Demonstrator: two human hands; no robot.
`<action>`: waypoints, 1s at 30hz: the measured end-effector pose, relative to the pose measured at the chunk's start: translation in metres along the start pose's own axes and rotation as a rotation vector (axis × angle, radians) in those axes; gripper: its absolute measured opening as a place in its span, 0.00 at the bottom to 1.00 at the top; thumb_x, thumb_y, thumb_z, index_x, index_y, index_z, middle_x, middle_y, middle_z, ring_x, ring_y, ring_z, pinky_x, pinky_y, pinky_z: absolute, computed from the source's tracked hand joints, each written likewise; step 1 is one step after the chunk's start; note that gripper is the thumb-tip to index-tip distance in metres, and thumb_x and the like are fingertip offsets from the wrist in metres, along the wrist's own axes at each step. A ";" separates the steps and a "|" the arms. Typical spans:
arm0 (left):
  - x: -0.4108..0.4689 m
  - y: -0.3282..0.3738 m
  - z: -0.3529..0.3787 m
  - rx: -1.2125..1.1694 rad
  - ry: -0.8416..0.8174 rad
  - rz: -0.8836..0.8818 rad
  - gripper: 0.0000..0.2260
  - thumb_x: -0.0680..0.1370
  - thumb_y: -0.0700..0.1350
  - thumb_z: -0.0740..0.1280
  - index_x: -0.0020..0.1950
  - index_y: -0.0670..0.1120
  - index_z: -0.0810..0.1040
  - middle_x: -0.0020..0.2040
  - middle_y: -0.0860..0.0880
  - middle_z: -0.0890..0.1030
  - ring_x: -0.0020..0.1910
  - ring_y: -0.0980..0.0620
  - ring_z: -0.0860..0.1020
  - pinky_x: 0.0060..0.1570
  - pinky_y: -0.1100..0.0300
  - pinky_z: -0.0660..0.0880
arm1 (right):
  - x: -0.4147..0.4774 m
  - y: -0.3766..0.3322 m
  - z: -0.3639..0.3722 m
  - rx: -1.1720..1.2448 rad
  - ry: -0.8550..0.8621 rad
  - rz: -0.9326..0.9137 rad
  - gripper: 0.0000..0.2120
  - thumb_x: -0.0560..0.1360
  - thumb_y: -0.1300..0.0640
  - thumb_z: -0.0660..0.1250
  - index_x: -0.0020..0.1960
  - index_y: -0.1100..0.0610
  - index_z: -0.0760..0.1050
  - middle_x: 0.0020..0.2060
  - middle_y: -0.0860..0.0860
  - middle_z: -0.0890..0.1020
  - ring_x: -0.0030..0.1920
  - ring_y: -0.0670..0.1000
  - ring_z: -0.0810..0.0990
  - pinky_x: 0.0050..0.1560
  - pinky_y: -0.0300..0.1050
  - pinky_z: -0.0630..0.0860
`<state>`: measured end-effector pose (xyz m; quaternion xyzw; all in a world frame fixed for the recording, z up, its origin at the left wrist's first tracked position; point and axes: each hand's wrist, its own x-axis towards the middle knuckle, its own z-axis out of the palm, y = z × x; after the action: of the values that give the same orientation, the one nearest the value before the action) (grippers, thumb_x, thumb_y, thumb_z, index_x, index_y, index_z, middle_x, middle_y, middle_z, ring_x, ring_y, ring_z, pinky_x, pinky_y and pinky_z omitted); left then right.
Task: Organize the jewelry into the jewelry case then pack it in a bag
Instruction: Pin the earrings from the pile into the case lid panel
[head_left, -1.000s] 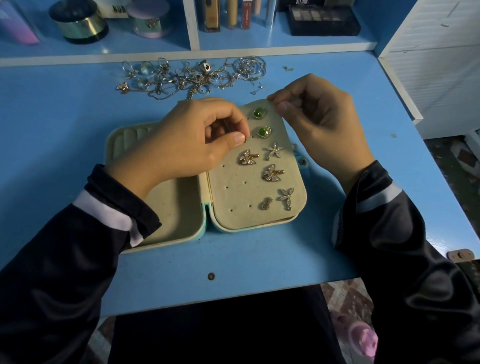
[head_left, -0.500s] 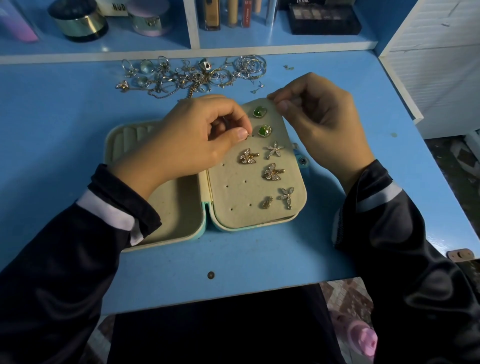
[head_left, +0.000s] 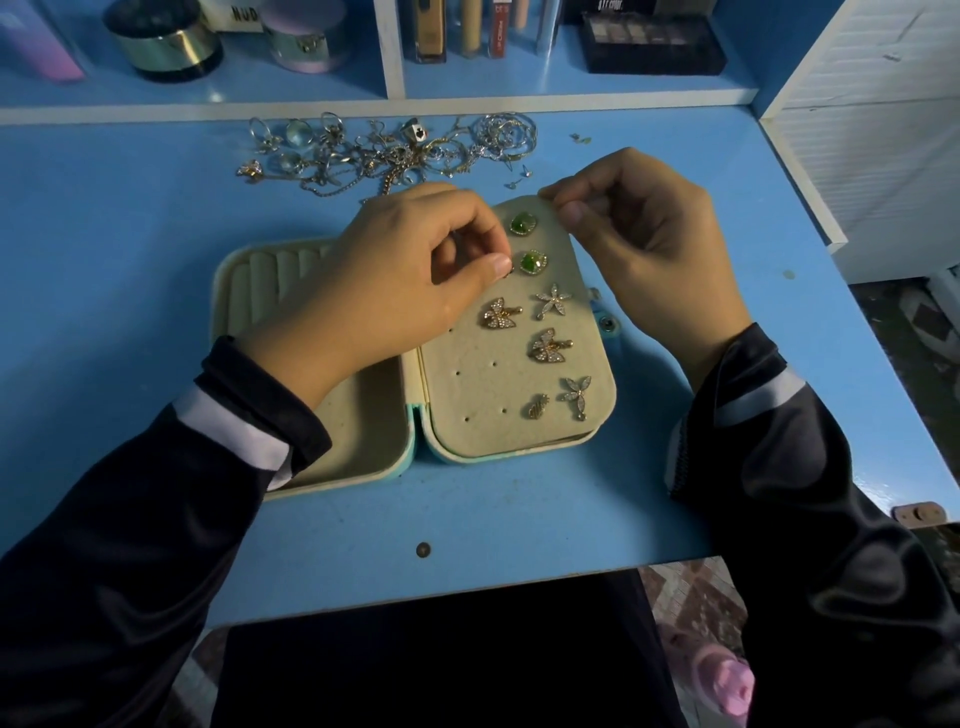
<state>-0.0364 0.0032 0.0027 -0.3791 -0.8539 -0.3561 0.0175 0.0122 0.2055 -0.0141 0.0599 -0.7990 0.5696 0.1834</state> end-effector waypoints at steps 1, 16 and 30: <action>-0.001 0.001 0.000 0.036 0.018 0.013 0.02 0.77 0.46 0.70 0.48 0.50 0.81 0.43 0.57 0.75 0.38 0.58 0.72 0.38 0.74 0.66 | 0.000 0.000 0.000 0.009 0.003 -0.002 0.09 0.77 0.67 0.64 0.46 0.53 0.75 0.47 0.58 0.83 0.52 0.59 0.82 0.57 0.55 0.78; -0.026 0.013 -0.005 0.106 0.125 0.085 0.11 0.81 0.44 0.66 0.61 0.45 0.82 0.54 0.50 0.81 0.51 0.54 0.79 0.53 0.60 0.75 | -0.010 -0.015 0.007 0.235 0.100 0.065 0.04 0.77 0.68 0.66 0.47 0.60 0.76 0.48 0.55 0.82 0.48 0.47 0.81 0.56 0.43 0.77; -0.057 0.023 -0.010 -0.078 -0.154 -0.095 0.47 0.68 0.75 0.61 0.79 0.48 0.61 0.72 0.60 0.61 0.70 0.71 0.58 0.68 0.77 0.53 | -0.016 -0.032 0.024 0.392 0.192 0.132 0.01 0.77 0.67 0.66 0.48 0.64 0.76 0.52 0.57 0.82 0.52 0.49 0.82 0.56 0.47 0.78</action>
<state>0.0171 -0.0283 0.0064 -0.3649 -0.8551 -0.3596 -0.0798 0.0313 0.1700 0.0011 -0.0127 -0.6539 0.7279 0.2059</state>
